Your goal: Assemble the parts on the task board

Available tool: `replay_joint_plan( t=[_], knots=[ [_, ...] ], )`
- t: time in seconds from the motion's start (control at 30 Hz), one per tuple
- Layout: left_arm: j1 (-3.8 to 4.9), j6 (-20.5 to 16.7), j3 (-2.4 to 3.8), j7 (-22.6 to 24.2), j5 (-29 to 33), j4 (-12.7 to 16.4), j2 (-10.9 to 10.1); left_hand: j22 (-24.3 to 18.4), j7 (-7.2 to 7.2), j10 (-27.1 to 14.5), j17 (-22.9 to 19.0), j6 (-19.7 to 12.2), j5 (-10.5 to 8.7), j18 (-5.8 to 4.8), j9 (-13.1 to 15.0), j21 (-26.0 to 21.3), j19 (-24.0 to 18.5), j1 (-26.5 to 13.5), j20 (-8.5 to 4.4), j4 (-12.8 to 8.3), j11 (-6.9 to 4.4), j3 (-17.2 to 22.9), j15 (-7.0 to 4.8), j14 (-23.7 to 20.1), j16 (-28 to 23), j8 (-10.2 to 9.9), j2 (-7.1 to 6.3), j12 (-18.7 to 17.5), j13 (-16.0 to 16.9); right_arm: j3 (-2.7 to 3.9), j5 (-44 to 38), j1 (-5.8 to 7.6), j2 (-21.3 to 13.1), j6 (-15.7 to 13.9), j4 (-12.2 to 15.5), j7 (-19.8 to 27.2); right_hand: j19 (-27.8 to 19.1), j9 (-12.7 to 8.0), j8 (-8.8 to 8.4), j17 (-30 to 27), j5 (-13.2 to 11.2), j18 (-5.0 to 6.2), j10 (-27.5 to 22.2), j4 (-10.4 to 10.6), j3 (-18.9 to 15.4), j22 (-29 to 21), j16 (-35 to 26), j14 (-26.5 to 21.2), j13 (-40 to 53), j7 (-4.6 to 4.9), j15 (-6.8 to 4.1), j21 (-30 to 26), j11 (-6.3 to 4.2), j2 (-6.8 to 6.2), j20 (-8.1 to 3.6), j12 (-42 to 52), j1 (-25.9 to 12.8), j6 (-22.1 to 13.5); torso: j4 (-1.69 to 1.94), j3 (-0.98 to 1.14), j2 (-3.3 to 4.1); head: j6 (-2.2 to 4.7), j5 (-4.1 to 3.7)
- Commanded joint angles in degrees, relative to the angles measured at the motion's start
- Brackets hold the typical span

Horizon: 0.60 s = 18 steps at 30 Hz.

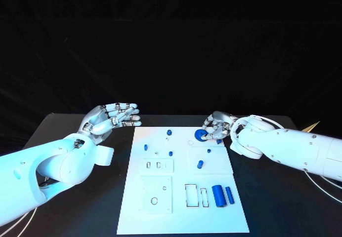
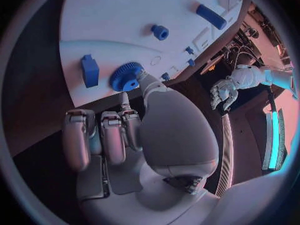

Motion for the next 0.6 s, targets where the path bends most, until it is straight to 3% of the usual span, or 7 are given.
replay_joint_plan(
  t=[0.03,0.6],
  knots=[
    [0.06,1.1,0.04,0.3,0.2,0.1,0.0,-0.1,2.66,0.0,0.1,-0.5,-0.22,0.69,-0.1,-0.3,0.0,-0.5,0.38,0.0,0.27,0.2,0.38,0.0,-0.3,-0.3,0.14,-0.3,0.0,-0.04,0.0,-0.15,0.3,0.7,-0.1,-0.1,3.0,0.1,0.30,13.9,0.3,-0.70,1.0,0.0,0.7,9.2,0.4,5.8,8.7,0.09,0.25,0.5,-0.19,0.14,0.38,0.3,0.6,0.5,0.07,0.03,0.02,-0.07,0.03],
    [0.06,1.2,0.04,0.2,0.2,0.0,0.0,-0.1,2.66,0.0,0.1,-0.5,-0.22,0.69,-0.1,-0.3,0.0,-0.5,0.38,0.0,0.27,0.2,0.38,0.0,-0.3,-0.3,0.14,-0.3,0.0,-0.15,-2.7,-0.54,0.9,0.6,-0.6,-0.6,3.4,0.0,0.59,14.3,0.5,-0.89,1.6,-0.5,2.6,10.1,0.5,5.9,9.4,-0.01,0.17,1.1,-0.29,0.51,0.34,0.8,1.5,1.3,-0.02,0.04,0.01,-0.37,0.14]
  ],
)
